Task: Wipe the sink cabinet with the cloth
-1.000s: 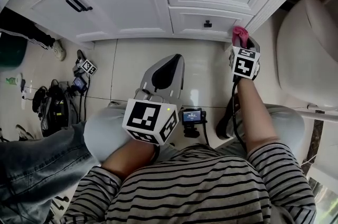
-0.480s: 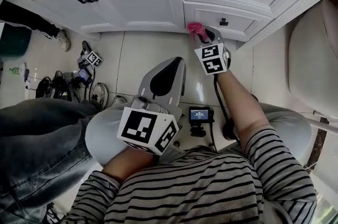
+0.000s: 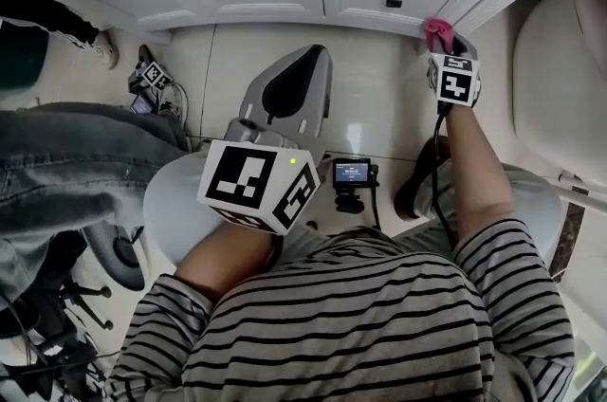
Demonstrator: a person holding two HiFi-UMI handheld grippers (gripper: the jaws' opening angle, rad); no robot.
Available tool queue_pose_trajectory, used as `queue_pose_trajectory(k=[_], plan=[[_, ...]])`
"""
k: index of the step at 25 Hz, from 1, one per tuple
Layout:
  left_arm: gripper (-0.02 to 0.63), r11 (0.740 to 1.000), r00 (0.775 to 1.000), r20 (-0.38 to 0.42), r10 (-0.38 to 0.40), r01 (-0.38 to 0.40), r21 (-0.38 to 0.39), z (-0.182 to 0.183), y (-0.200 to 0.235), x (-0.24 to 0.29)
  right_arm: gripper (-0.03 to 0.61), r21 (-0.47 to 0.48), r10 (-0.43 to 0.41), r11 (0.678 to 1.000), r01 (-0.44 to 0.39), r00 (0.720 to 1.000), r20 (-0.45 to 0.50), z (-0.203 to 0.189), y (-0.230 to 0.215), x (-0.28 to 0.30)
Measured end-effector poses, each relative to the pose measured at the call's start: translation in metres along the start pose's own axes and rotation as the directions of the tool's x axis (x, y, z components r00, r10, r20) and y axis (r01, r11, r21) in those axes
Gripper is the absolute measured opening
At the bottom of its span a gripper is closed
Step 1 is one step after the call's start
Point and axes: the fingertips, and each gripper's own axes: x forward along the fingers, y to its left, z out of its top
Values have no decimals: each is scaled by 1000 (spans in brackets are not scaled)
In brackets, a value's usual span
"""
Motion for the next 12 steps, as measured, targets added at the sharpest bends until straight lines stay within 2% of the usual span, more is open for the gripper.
queue_pose_trajectory(k=[3,6,8,10,12], plan=[[0,999,1000,2,6,-6,46,2,-4,-4,87,45,17,999,-17,1000,0,13,4,-23],[0,994,1000,-5,22,-22,109,3,-9,-8,87,61,106,992,-107,994,27,53,18,-65],[0,991,999,-7,37,-36,131,4,-11,-10,87,105,150,982,-156,987,63,88,22,-107],[0,988,999,-5,54,-52,146,5,-12,-13,87,146,171,971,-192,975,145,123,23,-160],[0,985,998,7,67,-67,160,7,-13,-18,87,167,178,959,-228,945,273,151,26,-214]])
